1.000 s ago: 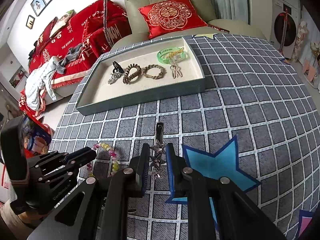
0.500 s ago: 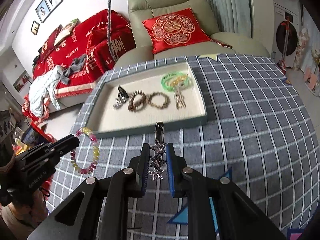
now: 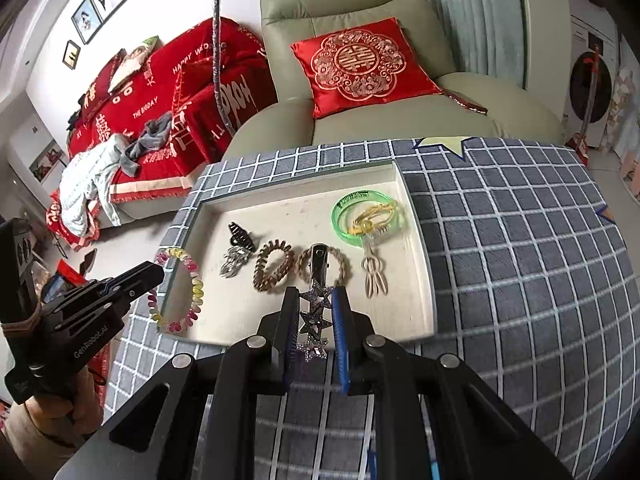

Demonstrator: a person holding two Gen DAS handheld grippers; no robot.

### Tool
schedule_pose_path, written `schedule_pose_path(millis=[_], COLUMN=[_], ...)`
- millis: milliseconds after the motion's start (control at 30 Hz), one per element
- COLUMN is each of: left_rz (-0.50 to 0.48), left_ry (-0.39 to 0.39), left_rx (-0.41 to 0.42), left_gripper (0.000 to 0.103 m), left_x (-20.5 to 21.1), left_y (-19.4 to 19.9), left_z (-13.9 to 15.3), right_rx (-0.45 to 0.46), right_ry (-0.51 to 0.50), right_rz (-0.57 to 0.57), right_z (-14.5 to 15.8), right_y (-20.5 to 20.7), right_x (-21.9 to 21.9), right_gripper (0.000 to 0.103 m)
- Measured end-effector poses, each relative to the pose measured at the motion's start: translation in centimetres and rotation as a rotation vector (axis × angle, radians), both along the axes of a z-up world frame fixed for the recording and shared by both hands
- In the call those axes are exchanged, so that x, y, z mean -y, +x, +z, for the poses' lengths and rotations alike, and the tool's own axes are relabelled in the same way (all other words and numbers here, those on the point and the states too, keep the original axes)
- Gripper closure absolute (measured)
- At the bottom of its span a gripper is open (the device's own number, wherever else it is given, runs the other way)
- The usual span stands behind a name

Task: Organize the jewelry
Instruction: 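Carry the star keychain with the right tool while the left tool carries the beaded bracelet over the tray, then lower the star keychain into the tray and open the right tool while the left releases the beaded bracelet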

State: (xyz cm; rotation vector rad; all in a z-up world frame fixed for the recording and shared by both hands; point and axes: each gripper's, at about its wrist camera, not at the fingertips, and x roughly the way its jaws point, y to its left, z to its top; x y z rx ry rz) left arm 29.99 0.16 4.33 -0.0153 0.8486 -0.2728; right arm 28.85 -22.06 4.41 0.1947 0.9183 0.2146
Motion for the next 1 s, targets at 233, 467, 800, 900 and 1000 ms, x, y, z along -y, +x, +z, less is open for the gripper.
schedule_pose_path(millis=[233, 467, 800, 900, 1000], left_rz=[0.008, 0.019, 0.017, 0.014, 0.017], left_ry=[0.016, 0.031, 0.05, 0.054, 0.069], left_rx=[-0.035, -0.058, -0.097, -0.101, -0.107], left_gripper=[0.08, 0.08, 0.08, 0.08, 0.08], left_x=[0.6, 1.2, 1.6, 1.9, 2.2], left_y=[2.3, 3.9, 4.6, 4.6, 4.7], left_z=[-2.0, -3.6, -5.5, -5.6, -5.8], right_rx=[-0.035, -0.06, -0.095, -0.102, -0.111], right_ry=[-0.025, -0.037, -0.037, -0.037, -0.037], right_rz=[0.008, 0.008, 0.003, 0.004, 0.002], right_z=[-2.1, -3.9, -6.2, -6.6, -7.1], right_y=[3.7, 5.6, 6.9, 7.0, 7.3], right_x=[-0.5, -0.6, -0.4, -0.3, -0.3], right_gripper=[0.085, 0.085, 0.085, 0.085, 0.085])
